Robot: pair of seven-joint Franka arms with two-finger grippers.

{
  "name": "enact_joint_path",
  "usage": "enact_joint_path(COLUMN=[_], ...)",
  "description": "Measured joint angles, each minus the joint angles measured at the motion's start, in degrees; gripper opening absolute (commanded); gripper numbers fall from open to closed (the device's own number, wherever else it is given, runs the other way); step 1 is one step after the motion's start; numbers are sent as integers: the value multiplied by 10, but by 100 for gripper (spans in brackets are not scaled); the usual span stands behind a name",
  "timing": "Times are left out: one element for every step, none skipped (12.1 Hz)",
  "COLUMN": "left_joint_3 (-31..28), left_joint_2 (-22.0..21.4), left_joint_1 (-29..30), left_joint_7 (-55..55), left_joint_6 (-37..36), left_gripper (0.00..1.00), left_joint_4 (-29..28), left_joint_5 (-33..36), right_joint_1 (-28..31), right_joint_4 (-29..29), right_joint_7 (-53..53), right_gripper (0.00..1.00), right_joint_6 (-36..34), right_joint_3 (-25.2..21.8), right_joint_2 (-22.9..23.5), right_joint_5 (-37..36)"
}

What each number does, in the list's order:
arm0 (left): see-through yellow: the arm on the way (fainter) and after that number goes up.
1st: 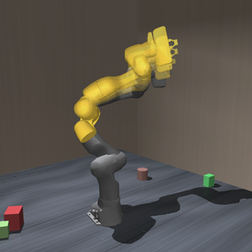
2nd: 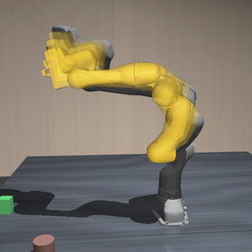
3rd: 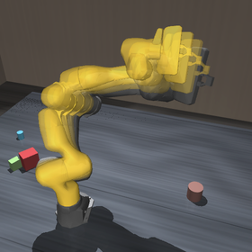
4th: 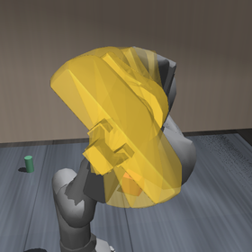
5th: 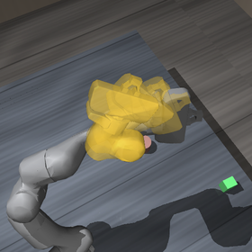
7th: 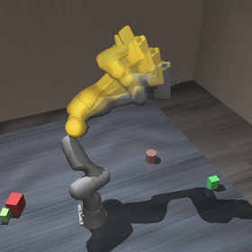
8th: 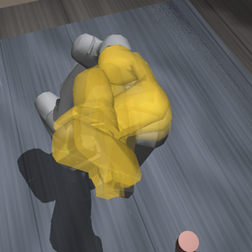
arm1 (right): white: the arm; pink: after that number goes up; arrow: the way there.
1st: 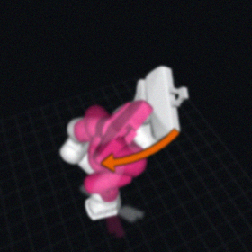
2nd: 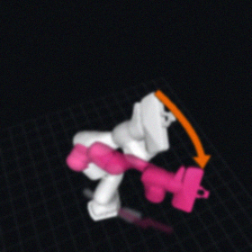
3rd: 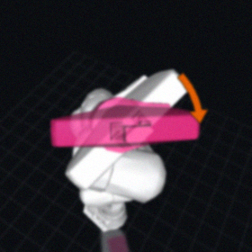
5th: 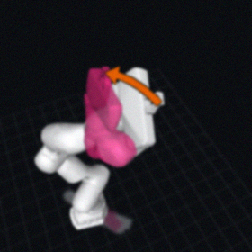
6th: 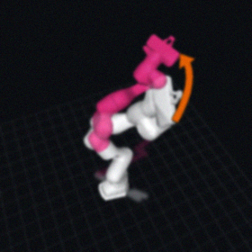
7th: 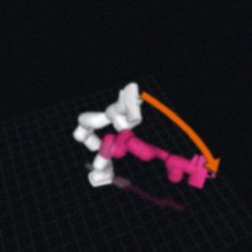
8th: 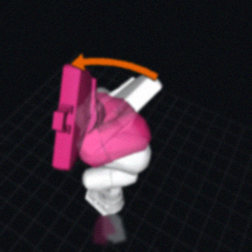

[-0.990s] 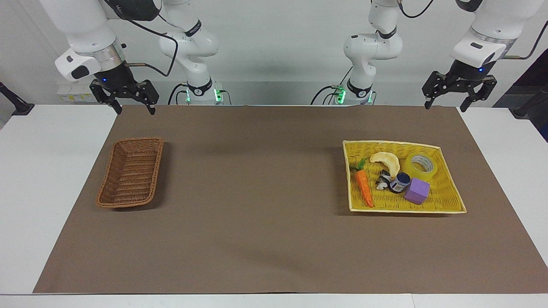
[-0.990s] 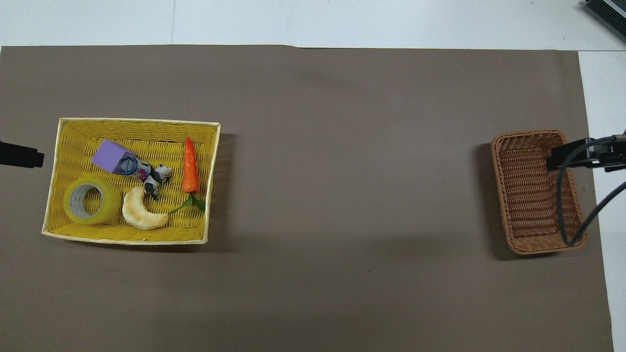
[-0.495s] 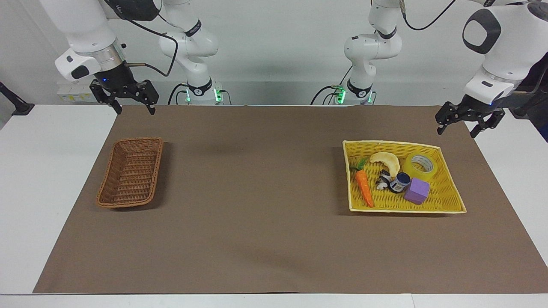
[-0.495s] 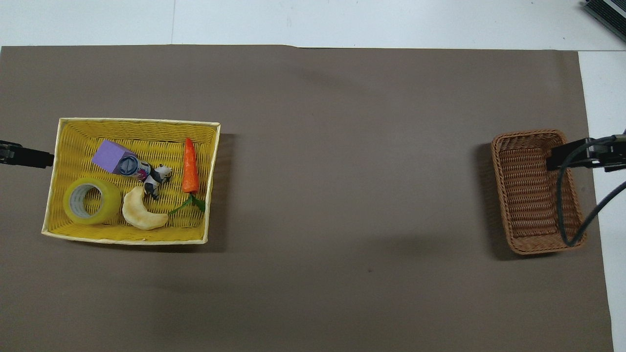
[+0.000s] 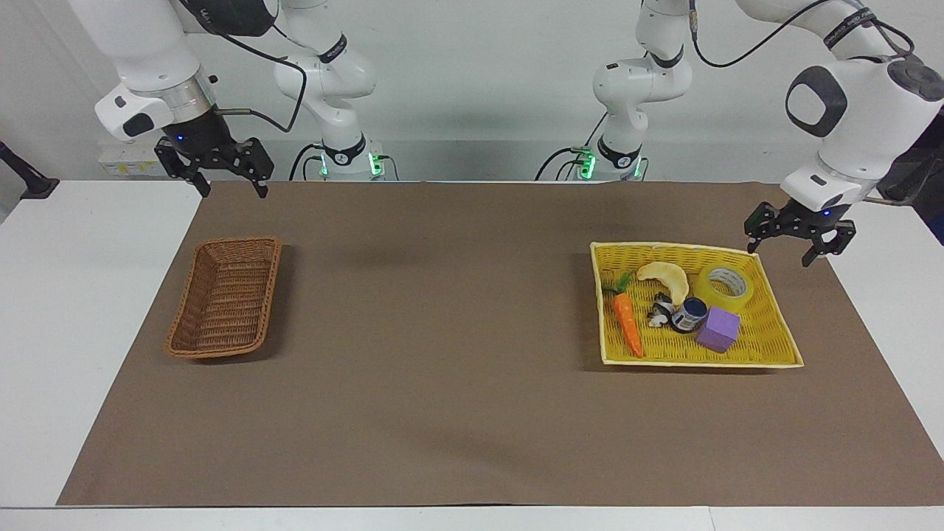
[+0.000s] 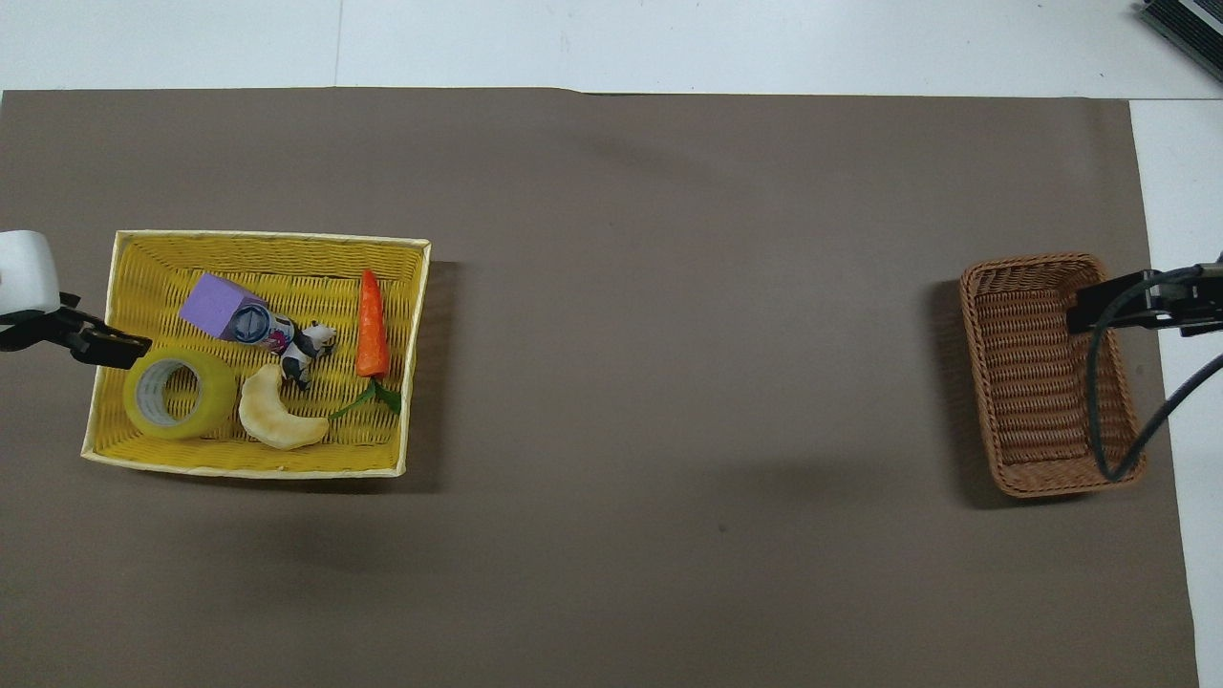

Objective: Move tape to another basket
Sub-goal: 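Lower the left gripper into the yellow basket onto the tape roll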

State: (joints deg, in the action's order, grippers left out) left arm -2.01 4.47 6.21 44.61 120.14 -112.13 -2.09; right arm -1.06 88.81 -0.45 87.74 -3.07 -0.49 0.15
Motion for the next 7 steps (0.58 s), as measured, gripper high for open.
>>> enact_joint_path(left_joint_3=[0,0,-1,-1,0,0,0], left_joint_2=[20,38,54,68,75,78,77], left_joint_1=[9,17,24,28,29,30,30], left_joint_7=[29,50,66,84,101,116,129], left_joint_6=[22,42,65,90,113,129,137], left_gripper=[100,100,100,100,100,100,100], left_joint_4=[-1,-2,-7,-18,-34,-50,-59], left_joint_5=[-8,-13,-14,-14,-15,-15,-17], right_joint_1=[0,0,0,0,0,0,0], right_joint_4=[0,0,0,0,0,1,1], right_joint_7=[0,0,0,0,0,0,0], right_gripper=[100,100,100,100,100,100,100], right_joint_6=[0,0,0,0,0,0,0], right_joint_3=[0,0,0,0,0,0,0], right_joint_2=[0,0,0,0,0,0,0], right_joint_5=[0,0,0,0,0,0,0])
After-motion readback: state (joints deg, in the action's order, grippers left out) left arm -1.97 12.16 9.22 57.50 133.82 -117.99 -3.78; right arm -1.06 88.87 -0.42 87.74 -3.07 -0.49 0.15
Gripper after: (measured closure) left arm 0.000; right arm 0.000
